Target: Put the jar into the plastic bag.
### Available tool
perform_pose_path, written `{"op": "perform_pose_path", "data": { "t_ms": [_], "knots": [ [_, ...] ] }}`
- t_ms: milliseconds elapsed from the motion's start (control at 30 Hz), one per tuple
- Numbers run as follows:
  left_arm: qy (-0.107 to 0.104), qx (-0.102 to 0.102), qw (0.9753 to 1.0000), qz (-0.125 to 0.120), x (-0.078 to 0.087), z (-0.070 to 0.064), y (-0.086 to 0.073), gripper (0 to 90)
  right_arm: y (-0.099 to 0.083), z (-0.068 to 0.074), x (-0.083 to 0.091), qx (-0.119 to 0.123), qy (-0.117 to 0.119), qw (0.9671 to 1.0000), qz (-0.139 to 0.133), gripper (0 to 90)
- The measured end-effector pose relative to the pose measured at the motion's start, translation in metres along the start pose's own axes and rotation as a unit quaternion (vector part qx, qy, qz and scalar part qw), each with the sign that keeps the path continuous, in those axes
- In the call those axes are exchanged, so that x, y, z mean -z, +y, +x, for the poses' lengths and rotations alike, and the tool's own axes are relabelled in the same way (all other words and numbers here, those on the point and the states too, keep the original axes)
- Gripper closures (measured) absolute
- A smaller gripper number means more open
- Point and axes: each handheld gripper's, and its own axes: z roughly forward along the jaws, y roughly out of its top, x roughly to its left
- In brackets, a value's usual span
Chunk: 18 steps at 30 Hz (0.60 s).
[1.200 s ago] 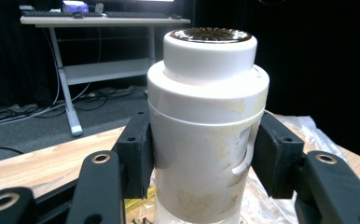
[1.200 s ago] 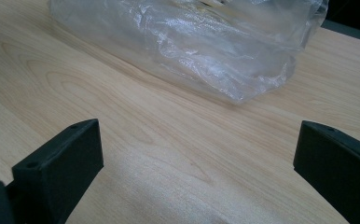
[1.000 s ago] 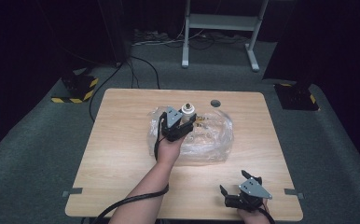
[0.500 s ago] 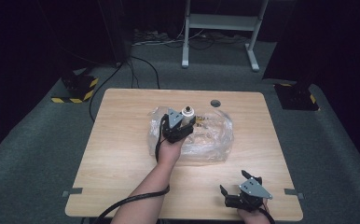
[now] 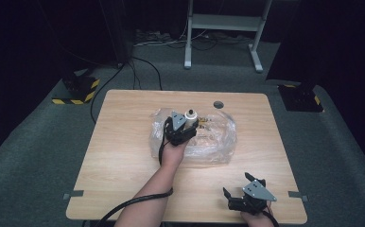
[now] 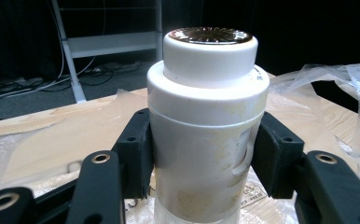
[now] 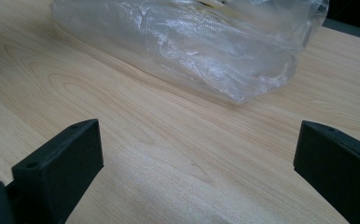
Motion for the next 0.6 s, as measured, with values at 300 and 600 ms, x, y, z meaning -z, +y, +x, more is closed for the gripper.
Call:
{"op": "perform_pose_path", "data": {
  "t_ms": [300,600],
  "knots": [
    [0.0,-0.014,0.9999,0.0,0.0031,-0.0043,-0.0022,45.8,-0.0003,-0.0002,0.0007,-0.001,-0.001,1.0,-0.004,0.9],
    [-0.004,-0.018,0.9998,0.008,0.0061,-0.0045,-0.0026,45.6,-0.0003,0.0001,0.0007,-0.001,-0.002,1.0,-0.004,0.9]
  ]
}}
